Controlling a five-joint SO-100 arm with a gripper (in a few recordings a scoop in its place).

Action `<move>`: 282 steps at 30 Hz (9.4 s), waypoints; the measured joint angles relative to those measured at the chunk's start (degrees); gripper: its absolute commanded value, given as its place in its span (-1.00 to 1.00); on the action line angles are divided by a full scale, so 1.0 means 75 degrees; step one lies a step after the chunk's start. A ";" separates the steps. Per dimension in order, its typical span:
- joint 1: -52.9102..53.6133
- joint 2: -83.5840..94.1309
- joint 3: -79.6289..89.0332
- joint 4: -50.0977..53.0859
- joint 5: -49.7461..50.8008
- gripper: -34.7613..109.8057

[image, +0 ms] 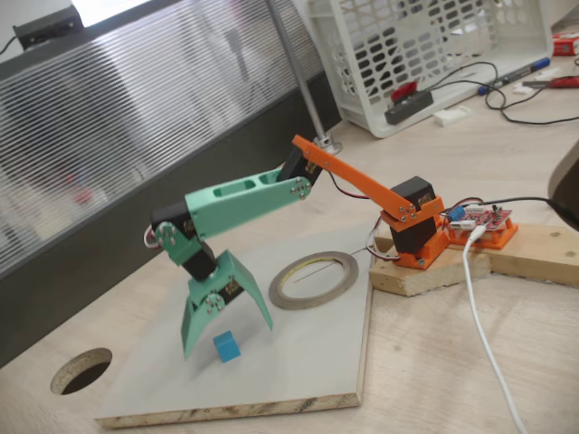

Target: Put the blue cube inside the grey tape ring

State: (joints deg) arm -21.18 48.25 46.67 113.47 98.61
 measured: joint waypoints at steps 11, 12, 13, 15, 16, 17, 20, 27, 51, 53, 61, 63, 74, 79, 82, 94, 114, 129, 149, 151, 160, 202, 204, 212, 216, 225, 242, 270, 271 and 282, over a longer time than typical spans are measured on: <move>0.0012 -0.0082 0.0000 -0.0129 0.0023 0.88; -0.0023 -0.0082 0.0000 -0.0129 0.0035 0.88; -0.0070 -0.0082 0.0000 -0.0129 0.0035 0.88; -0.0059 -0.0082 0.0000 -0.0129 0.0012 0.88; -0.0023 -0.0082 0.0000 -0.0129 0.0023 0.88; -0.0023 -0.0082 0.0000 -0.0129 0.0035 0.88; -0.0070 -0.0082 0.0000 -0.0199 0.0035 0.88; -0.0035 -0.0129 0.0000 -0.0715 0.0035 0.62; -0.0047 0.0000 -0.0070 -0.1746 -0.0035 -0.47; -0.0082 0.0012 -0.0070 -0.1746 -0.0023 -0.47; -0.0035 0.0059 -0.0035 -0.1746 -0.0012 -0.47; -0.0035 0.0059 -0.0035 -0.1746 -0.0012 -0.47; -0.0035 0.2520 -0.0035 -0.1652 -0.0012 -0.47; -0.0059 0.3762 -0.0035 -0.1641 -0.0035 -0.47; -0.0012 0.3973 0.0152 -0.1676 -0.0035 -0.47; 0.2086 0.6105 0.4312 -0.1734 -0.0059 -0.47; 0.3598 0.9012 1.0687 -0.4617 -0.0035 -0.47; 0.4219 0.9094 1.0980 -0.5742 -0.0047 -0.47; 0.4266 0.9094 1.1180 -0.5766 0.0000 -0.47; 0.4266 0.9094 1.1320 -0.5742 0.0000 -0.47; 0.4254 0.9152 1.1484 -0.5742 0.0012 -0.47; 0.4195 0.8789 0.8391 -0.1113 0.0035 0.74; 0.4195 0.8414 0.7676 -0.0328 0.0035 0.74; 0.4172 0.7582 0.6715 0.0070 0.0035 0.74; 0.4195 0.7570 0.6668 0.0070 0.0035 0.74; 0.4195 0.7570 0.6668 0.0070 0.0023 0.63; 0.4230 0.7570 0.6668 0.0070 0.0000 -0.55; 0.4277 0.7523 0.6645 0.0070 0.0000 -0.51; 0.4266 0.7523 0.6645 0.0070 0.0000 -0.51; 0.4266 0.7523 0.6645 0.0070 0.0000 -0.51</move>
State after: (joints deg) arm 10.81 104.68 96.50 113.99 98.61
